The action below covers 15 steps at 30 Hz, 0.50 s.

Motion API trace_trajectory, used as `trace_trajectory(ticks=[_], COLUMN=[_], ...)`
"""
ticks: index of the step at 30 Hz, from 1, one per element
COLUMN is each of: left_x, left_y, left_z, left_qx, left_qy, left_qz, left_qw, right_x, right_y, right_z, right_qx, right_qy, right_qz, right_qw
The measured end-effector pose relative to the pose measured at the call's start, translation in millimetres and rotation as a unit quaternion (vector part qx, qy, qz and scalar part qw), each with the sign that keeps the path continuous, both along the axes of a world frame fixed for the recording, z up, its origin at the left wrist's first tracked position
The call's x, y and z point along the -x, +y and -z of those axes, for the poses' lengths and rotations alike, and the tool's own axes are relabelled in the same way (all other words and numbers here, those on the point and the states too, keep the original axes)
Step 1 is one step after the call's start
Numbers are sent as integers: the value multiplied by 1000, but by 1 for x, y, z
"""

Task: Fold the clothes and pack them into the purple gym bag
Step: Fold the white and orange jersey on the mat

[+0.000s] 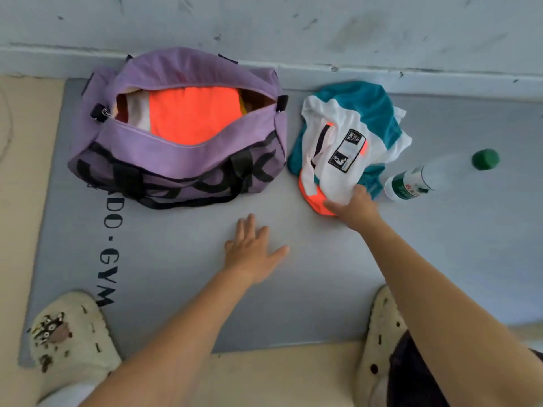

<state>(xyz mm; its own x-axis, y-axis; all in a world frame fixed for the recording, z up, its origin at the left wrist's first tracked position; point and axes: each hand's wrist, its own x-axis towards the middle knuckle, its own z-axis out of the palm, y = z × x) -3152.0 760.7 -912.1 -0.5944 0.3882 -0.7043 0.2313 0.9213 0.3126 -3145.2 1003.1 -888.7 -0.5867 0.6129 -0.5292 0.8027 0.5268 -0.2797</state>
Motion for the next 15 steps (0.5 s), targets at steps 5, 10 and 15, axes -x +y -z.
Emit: trace_trajectory(ticks=[5, 10, 15], left_x=[11, 22, 4], left_y=[-4, -11, -14], left_z=[4, -21, -96], left_qx=[-24, -187, -346], left_qy=[-35, -72, -91], left_qz=[-44, -193, -212], left_qw=[998, 961, 910], right_x=[-25, -44, -40], right_y=[-36, -79, -88], right_z=[27, -1, -104], right_qx=[63, 235, 363], right_qy=[80, -99, -89], right_qz=[-21, -236, -343], right_qw=[995, 937, 862])
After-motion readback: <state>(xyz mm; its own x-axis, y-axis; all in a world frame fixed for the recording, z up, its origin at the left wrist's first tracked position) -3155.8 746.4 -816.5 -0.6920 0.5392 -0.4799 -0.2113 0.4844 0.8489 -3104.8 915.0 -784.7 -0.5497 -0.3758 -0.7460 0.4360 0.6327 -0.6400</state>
